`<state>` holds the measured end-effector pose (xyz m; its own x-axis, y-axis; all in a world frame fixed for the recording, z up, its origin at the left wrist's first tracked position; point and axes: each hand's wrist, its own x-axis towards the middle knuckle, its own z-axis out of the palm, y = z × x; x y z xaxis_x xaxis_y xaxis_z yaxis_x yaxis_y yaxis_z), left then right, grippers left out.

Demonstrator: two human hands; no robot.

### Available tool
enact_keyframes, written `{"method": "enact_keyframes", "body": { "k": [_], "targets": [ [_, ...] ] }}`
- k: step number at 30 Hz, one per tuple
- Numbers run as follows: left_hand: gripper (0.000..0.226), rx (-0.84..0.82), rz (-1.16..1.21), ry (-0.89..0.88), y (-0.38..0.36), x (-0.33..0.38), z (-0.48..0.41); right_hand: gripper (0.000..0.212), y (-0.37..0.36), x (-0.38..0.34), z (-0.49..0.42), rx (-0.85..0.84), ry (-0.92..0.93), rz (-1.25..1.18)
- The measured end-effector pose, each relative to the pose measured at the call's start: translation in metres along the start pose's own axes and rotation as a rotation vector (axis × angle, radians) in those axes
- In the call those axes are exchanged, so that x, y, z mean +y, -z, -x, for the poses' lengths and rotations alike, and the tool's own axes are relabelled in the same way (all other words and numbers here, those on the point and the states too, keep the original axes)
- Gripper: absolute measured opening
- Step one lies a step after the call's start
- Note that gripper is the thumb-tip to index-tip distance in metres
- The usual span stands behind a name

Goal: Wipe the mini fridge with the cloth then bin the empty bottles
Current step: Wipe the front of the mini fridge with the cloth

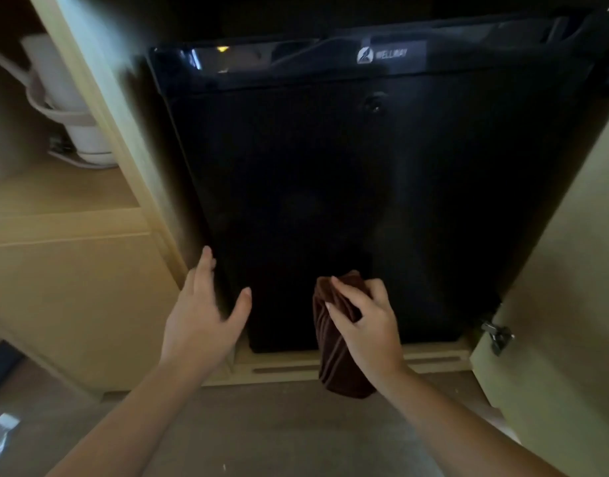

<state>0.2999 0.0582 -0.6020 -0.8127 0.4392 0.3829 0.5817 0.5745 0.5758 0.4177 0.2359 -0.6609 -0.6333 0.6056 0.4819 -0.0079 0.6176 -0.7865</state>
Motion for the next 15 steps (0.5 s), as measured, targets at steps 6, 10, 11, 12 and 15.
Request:
{"method": "enact_keyframes", "body": {
  "k": [6, 10, 11, 12, 15],
  "targets": [
    [0.056, 0.009, -0.172, 0.018, 0.003, -0.028, 0.015, 0.037, -0.024, -0.006, 0.006, -0.121, -0.106, -0.035],
    [0.042, 0.031, -0.123, -0.032, 0.001, -0.020, 0.020, 0.036, -0.034, -0.011, 0.023, -0.145, -0.192, -0.064],
    [0.039, 0.049, -0.136, -0.079, 0.002, -0.012, 0.021, 0.035, -0.031, -0.016, 0.026, -0.152, -0.198, -0.057],
    [0.038, -0.004, -0.151, -0.076, 0.012, -0.007, 0.016, 0.035, -0.030, -0.025, 0.023, -0.166, -0.261, -0.055],
    [0.038, -0.126, -0.283, -0.125, 0.020, 0.008, 0.030, 0.037, -0.016, -0.053, 0.032, -0.133, -0.308, -0.034]
  ]
}}
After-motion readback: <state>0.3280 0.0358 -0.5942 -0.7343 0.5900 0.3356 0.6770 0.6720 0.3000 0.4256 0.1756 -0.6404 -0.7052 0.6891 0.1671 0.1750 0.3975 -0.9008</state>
